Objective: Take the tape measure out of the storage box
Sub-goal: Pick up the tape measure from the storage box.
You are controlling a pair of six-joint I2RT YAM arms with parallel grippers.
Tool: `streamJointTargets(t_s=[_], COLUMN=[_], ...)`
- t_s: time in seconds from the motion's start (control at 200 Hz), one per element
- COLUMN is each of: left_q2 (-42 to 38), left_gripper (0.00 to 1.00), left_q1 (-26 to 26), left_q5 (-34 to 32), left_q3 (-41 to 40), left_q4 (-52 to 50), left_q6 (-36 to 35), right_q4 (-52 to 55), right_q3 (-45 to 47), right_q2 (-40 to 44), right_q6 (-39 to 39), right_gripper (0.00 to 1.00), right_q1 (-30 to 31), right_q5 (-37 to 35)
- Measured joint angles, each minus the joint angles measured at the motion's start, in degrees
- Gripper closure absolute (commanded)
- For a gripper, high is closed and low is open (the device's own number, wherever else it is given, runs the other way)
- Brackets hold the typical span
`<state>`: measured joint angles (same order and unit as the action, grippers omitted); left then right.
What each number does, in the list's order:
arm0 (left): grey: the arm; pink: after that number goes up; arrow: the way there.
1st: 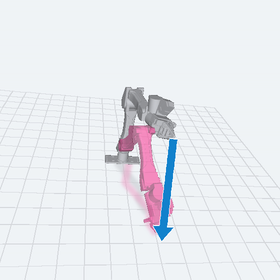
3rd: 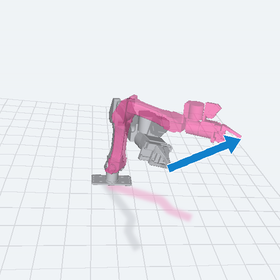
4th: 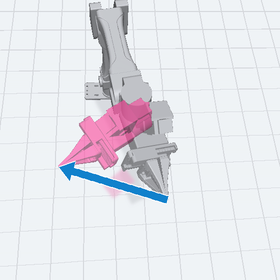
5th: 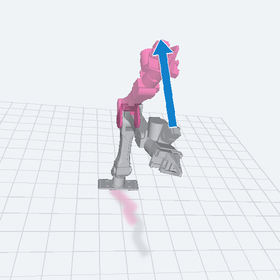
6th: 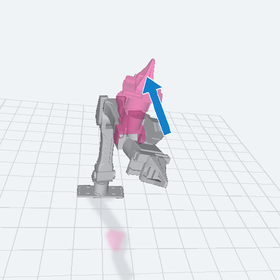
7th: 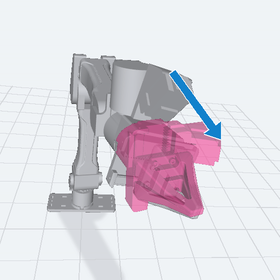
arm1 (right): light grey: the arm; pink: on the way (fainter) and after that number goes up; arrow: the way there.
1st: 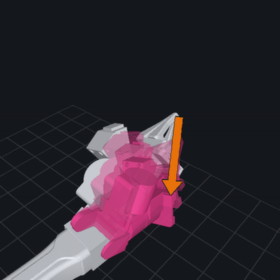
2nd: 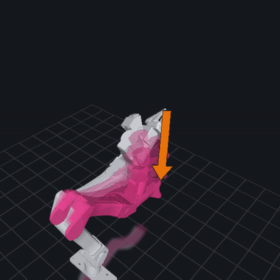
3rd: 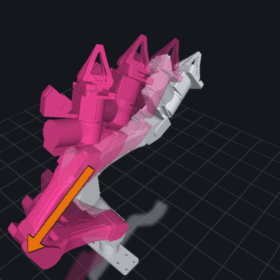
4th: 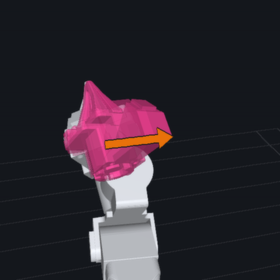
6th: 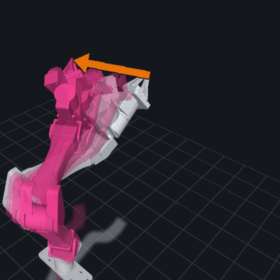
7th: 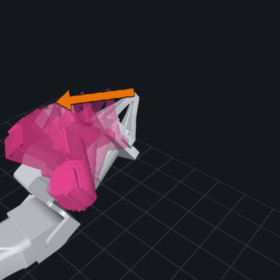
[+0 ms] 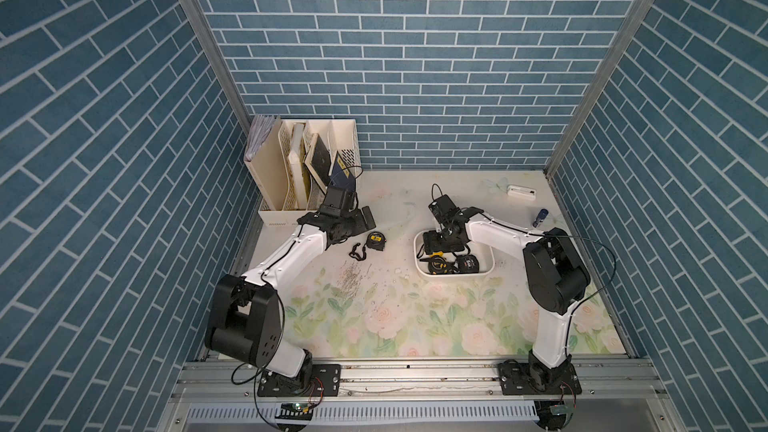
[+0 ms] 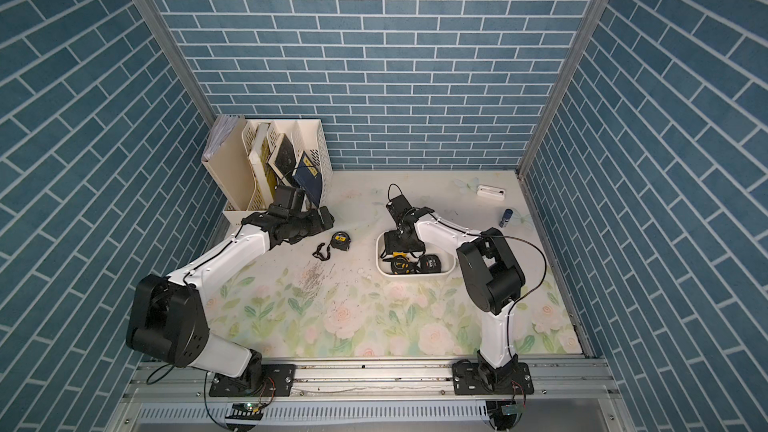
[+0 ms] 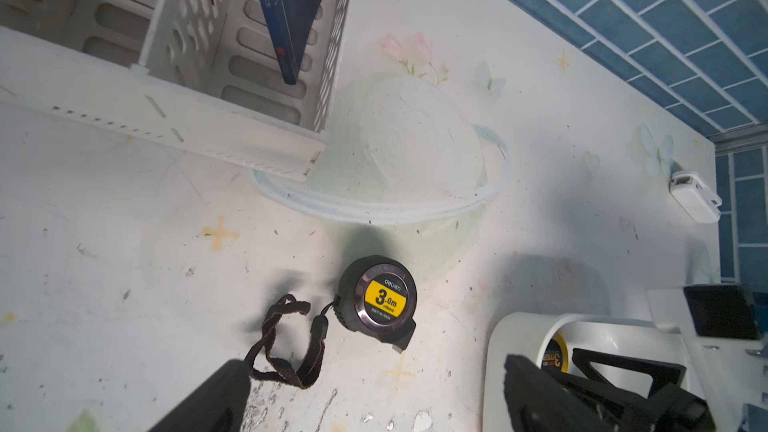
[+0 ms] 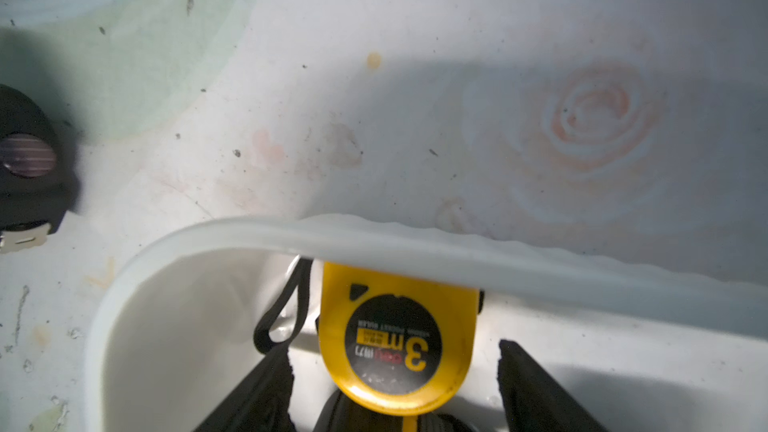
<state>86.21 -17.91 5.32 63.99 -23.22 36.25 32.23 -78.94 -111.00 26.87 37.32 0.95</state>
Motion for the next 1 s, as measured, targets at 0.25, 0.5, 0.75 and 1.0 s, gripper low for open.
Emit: streamJointTargets(t_s=[0.25, 0.5, 0.75, 1.0], left_q2=[-0.9, -1.9, -2.8, -4.1], left_gripper=[0.0, 0.0, 0.0, 0.0], left_q1=[0.0, 0.0, 0.0, 0.0], left_q5=[-1.4, -2.1, -2.9, -3.9], left_q3=[0.0, 0.0, 0.0, 0.0], left_q4=[-0.2, -0.3, -0.6, -1.0], left_q6=[0.5, 0.9, 1.4, 1.5], right_q4=[-1.0, -1.8, -2.3, -2.3], right_q3=[-0.2, -0.2, -0.1, 0.1], right_q2=[-1.4, -1.6, -2.7, -3.3], right_q6=[0.7, 1.5, 1.9, 1.9], right_gripper=[0.21, 0.24, 0.29, 0.27], right_q1=[1.0, 1.0, 1.0, 1.2], right_q5=[-2.5, -4.3, -4.8, -4.8])
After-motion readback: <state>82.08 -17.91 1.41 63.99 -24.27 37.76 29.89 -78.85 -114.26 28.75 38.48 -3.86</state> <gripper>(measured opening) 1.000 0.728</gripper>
